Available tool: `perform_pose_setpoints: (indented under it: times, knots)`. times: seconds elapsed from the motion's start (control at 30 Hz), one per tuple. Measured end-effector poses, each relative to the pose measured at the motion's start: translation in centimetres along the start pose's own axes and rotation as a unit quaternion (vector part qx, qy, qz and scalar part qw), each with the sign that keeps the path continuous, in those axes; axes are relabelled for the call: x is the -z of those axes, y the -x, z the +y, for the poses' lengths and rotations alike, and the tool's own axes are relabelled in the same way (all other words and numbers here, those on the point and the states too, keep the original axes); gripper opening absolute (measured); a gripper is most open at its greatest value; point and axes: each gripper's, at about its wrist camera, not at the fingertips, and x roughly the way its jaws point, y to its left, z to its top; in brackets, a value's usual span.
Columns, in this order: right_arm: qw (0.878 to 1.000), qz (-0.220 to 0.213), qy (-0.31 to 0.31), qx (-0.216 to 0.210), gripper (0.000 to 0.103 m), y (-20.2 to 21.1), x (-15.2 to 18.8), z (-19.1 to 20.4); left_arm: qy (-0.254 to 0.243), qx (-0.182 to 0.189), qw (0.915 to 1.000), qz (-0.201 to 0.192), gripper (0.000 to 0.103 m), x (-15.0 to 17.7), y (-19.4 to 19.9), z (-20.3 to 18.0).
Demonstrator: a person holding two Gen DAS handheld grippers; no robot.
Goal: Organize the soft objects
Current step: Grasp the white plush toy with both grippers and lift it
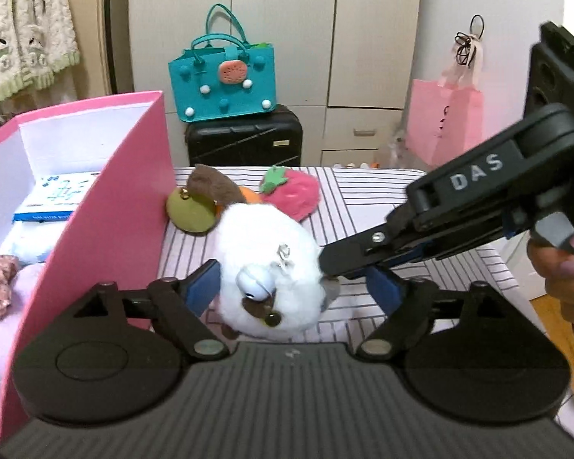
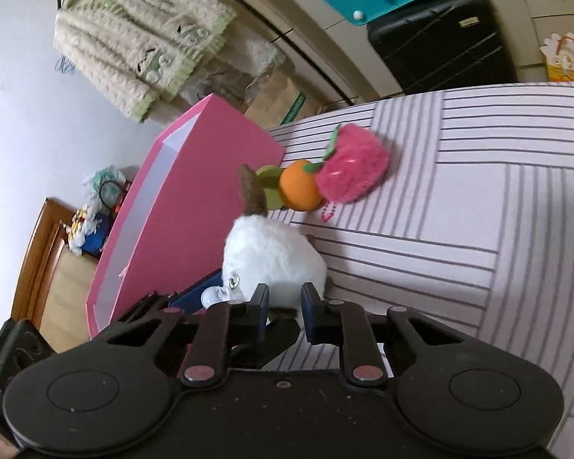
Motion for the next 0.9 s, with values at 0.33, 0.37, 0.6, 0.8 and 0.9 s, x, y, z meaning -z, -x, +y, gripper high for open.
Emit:
perform_pose_setpoints:
  times: [0.33, 0.37, 0.6, 0.8, 0.9]
  knots:
    - [0.998, -0.061, -0.004, 0.028, 0.055, 0.5, -0.3, -1.0, 0.055, 0.094, 0.9941, 0.004, 0.082, -0.5, -0.8, 1.0]
    - [0.997, -0.07, 0.003, 0.034, 0.061, 0.2, -0.4, -1.1, 0.061, 0.1, 0.9931, 0.007, 0.082, -0.5, -0.9, 1.1]
    - [0.996, -0.047, -0.06, -0.045, 0.062, -1.5, -0.1, -2.9, 0.091, 0.111, 0.9894, 0.021, 0.082, -0.1, -1.5, 2.0]
    - [0.996, -0.058, -0.057, -0.034, 0.049, 0.1, 1.1, -1.8, 0.11, 0.133, 0.9844, 0.035, 0.082, -0.4, -1.5, 2.4]
    - [0.996, -0.056, -0.06, -0.027, 0.049, 1.2, 1.7, -1.3, 0.105, 0.143, 0.9833, 0.04, 0.082, -0.4, -0.9, 2.0]
